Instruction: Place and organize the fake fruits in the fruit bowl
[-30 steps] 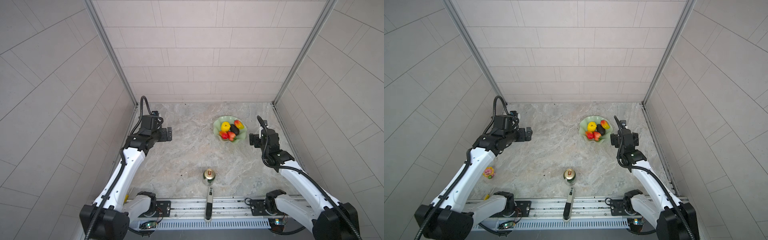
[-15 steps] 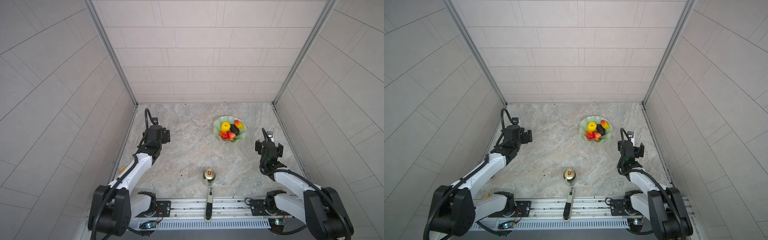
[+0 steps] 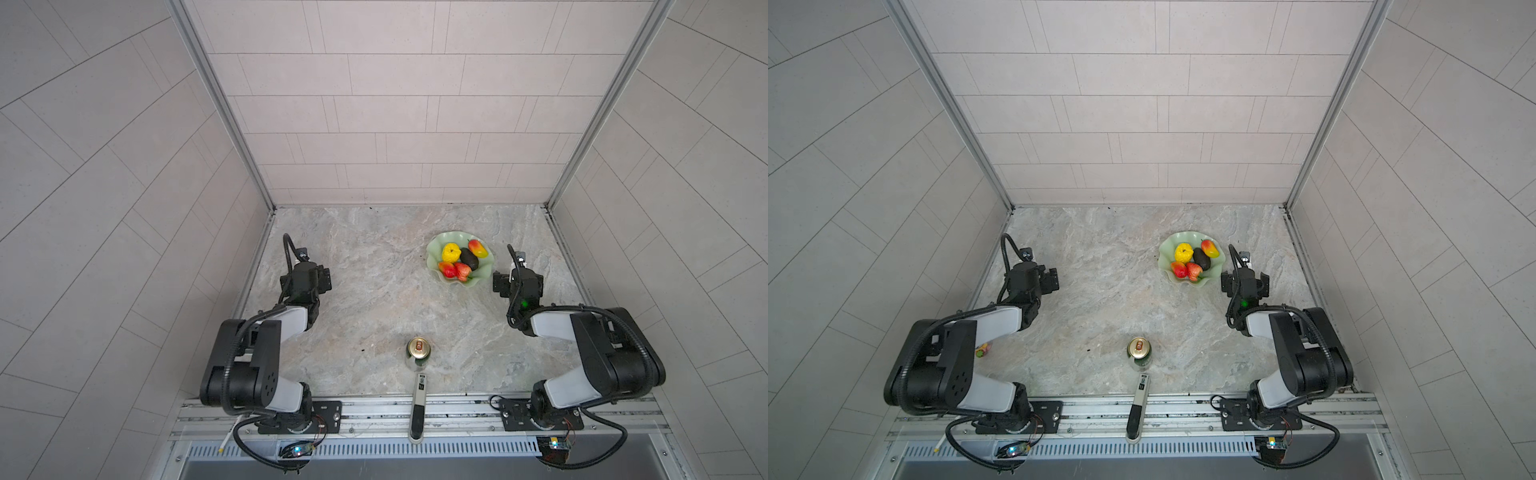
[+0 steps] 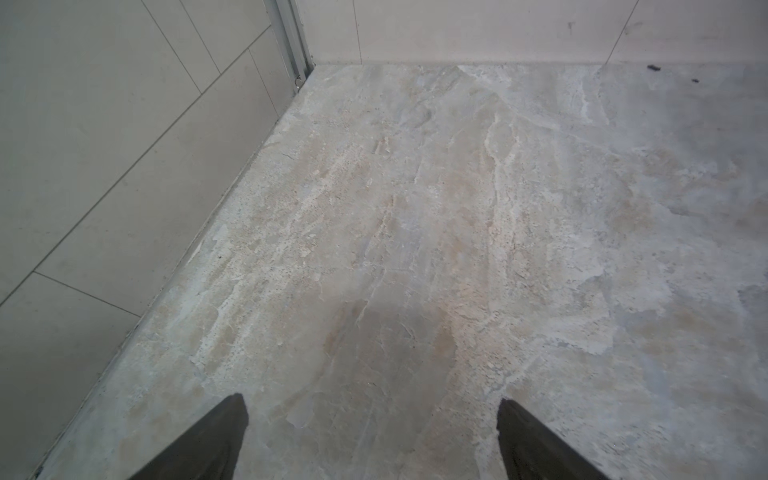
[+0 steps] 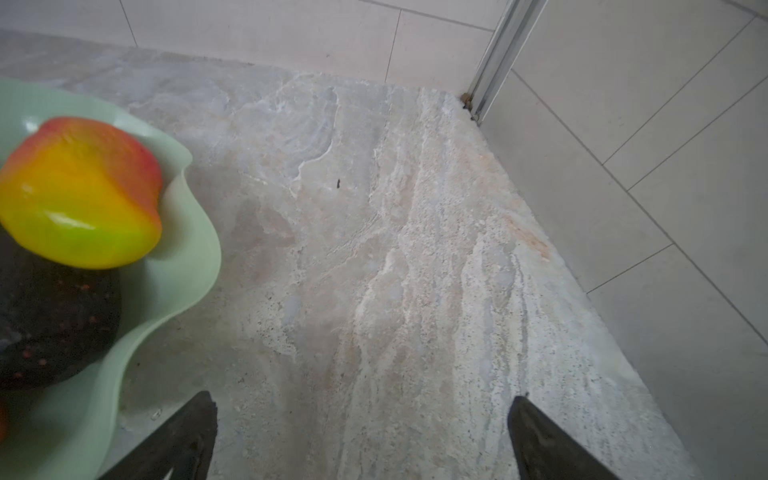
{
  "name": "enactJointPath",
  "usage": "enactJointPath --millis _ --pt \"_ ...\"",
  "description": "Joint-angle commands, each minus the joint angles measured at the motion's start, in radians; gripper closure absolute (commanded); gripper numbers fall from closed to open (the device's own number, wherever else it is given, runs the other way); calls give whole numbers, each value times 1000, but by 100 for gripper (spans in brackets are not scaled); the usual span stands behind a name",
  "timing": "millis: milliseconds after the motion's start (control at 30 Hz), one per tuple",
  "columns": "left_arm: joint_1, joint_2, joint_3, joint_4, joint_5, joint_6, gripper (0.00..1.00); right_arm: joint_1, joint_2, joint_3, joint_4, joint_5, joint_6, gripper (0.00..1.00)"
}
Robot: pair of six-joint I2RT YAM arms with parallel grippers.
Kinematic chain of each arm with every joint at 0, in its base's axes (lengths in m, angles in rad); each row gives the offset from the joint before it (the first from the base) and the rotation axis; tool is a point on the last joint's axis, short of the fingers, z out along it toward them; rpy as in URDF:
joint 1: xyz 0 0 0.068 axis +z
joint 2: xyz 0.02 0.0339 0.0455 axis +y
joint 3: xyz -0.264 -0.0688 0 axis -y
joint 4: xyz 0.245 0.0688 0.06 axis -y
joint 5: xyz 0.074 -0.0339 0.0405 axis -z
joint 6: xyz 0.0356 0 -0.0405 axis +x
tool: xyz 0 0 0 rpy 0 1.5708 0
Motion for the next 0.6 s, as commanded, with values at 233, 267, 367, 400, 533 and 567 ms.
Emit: enactJointPath --millis 233,267,367,400,533,567 --pt "-7 57 -45 210 2 -9 0 -8 -6 11 45 -15 7 0" --pt "-5 57 -47 212 1 -9 0 -10 -4 11 46 -16 7 0" --pt "-5 52 -52 220 3 -8 0 -8 -6 11 45 -16 7 0" --pt "-7 50 -52 218 2 -8 0 -10 -4 11 46 -16 6 0" --pt "-9 46 -55 220 1 -6 0 -8 -4 12 46 -16 7 0" --pt "-10 47 -55 220 -1 -5 0 -8 -3 13 44 -16 8 1"
